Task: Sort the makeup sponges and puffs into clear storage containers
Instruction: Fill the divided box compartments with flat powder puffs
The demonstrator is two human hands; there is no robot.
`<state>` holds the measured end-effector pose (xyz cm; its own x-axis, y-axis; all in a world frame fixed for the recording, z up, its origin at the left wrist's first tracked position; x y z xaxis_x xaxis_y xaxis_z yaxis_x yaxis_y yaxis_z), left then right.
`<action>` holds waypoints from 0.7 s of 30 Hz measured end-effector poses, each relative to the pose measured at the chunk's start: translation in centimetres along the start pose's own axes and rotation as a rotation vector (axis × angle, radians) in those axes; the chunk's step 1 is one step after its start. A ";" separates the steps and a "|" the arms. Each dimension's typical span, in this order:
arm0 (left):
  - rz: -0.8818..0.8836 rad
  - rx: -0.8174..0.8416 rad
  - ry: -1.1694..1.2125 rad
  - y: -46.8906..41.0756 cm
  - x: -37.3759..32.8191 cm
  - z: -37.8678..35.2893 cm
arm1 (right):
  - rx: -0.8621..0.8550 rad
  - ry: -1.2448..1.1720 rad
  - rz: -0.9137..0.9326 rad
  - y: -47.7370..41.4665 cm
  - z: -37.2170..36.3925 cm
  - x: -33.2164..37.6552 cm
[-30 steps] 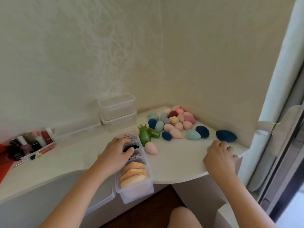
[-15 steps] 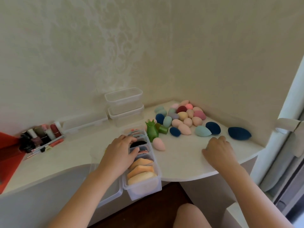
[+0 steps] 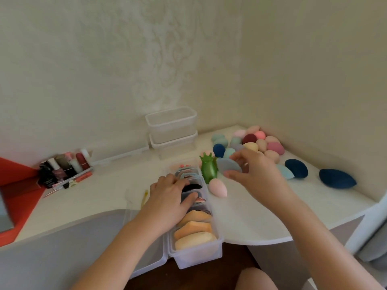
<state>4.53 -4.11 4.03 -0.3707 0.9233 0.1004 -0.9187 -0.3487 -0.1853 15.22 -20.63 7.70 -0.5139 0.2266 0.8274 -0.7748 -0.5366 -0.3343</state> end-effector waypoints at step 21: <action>0.001 0.003 0.172 0.1 0.0 -0.3 | 0.402 0.265 0.216 -4.8 -7.7 1.4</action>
<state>4.49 -4.14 3.73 -0.3430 0.9368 -0.0686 -0.9190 -0.3498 -0.1822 15.43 -11.49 6.99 -0.7620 0.2458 0.5991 -0.4649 -0.8517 -0.2419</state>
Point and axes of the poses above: each hand's wrist, its own y-axis away from the middle knuckle, its own z-axis out of the back of the hand, x = y × z, the point moved 4 cm from there along -y, towards the middle knuckle, and after that the axes turned 15 degrees about -y, right-handed, at the moved point
